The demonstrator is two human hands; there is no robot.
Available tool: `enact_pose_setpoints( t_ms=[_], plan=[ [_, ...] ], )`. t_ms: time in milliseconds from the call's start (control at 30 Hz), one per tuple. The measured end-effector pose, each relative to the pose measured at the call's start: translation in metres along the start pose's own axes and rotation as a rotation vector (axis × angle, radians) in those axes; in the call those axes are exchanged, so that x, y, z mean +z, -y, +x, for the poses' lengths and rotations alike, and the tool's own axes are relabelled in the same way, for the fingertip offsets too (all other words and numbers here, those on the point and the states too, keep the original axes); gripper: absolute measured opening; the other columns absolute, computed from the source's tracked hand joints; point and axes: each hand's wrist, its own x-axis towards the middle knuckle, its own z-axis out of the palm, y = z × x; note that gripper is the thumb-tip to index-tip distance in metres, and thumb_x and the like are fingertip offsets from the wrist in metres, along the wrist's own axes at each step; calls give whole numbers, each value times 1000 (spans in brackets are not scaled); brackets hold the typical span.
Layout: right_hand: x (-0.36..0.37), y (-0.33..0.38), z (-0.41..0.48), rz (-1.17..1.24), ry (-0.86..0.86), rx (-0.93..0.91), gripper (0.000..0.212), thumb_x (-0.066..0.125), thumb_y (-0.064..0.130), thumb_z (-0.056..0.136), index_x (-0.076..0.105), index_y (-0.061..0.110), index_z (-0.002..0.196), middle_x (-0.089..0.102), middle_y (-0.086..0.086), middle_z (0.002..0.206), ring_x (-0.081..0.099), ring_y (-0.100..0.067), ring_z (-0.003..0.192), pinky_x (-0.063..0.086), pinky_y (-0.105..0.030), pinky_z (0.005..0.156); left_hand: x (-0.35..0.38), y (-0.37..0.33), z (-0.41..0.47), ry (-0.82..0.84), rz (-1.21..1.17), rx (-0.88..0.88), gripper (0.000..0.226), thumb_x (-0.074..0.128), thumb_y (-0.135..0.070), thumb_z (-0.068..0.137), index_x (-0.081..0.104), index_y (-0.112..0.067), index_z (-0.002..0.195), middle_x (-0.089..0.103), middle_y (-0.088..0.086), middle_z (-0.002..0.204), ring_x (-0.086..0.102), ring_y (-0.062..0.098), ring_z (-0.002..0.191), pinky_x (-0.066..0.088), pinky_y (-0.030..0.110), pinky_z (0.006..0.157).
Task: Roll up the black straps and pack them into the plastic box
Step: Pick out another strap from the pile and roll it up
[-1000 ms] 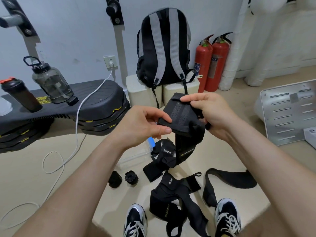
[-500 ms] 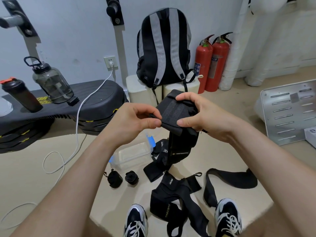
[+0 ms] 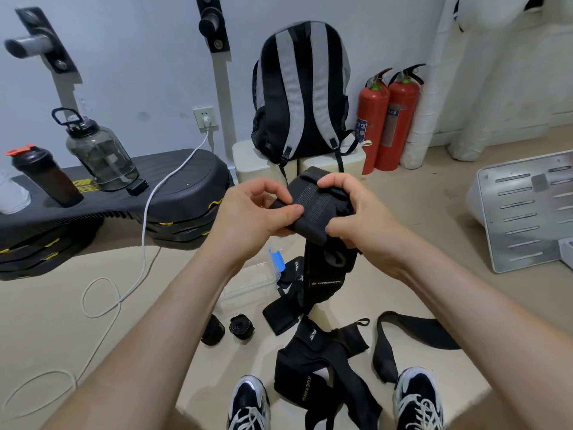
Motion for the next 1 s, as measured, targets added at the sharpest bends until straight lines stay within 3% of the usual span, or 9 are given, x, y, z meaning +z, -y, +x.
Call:
enact_pose_setpoints(
  t_ms=[200,300,367,467,533,667,733,833,1000],
  plan=[
    [5,0,-3,77,-46,6,50,77,-5,77,57,30,107,60,-7,119,67,-21,93,54,-26,64,3,-1,-1,32,33,-4,8,80,-8,80,75,-14,76,68,4,64,66,15,57,53,21,58],
    [3,2,-3,182,-35,35,47,71,-12,79,60,24,107,64,-14,116,66,-26,91,59,-48,81,-6,0,-2,197,-52,-48,17,82,-14,69,74,-15,85,68,3,69,66,17,58,52,21,58],
    [1,3,-4,249,-4,62,44,67,-14,81,61,21,108,64,-18,114,67,-28,88,53,-54,88,-14,0,-3,304,-102,-58,24,79,-13,64,74,-19,87,71,3,78,70,20,65,54,23,63],
    [1,4,-4,323,43,96,39,60,-14,86,60,17,109,66,-16,108,69,-27,77,58,-38,62,-14,2,-4,293,-125,-18,19,76,-13,65,71,-17,83,73,2,79,71,20,70,56,25,67],
    [3,4,-6,336,50,105,36,57,-13,90,59,16,111,68,-16,103,71,-28,71,46,-25,46,-9,3,-3,253,-125,9,18,75,-15,66,67,-11,81,70,-1,73,69,15,67,57,24,67],
    [5,3,-6,278,19,80,33,54,-9,94,60,17,112,68,-14,95,72,-24,65,38,-19,41,-3,3,-2,212,-133,20,24,75,-18,68,60,-3,79,69,7,73,70,20,68,61,30,70],
    [7,4,-6,259,4,69,32,55,-8,95,61,18,111,69,-12,94,72,-23,64,37,-25,46,-2,4,-2,195,-117,14,27,77,-20,69,57,-4,77,69,11,76,70,24,70,62,36,74],
    [9,4,-6,229,-21,59,29,56,-5,95,62,20,110,71,-8,86,71,-21,63,32,-25,47,0,5,-2,184,-146,5,31,83,-17,71,53,-9,73,65,8,68,64,22,60,54,29,60],
    [12,6,-9,213,-17,66,20,58,5,97,61,17,113,74,-3,76,74,-22,67,26,-18,40,10,6,-4,104,-221,-41,30,71,0,84,47,-13,73,55,2,57,47,15,44,38,21,44]
  ],
)
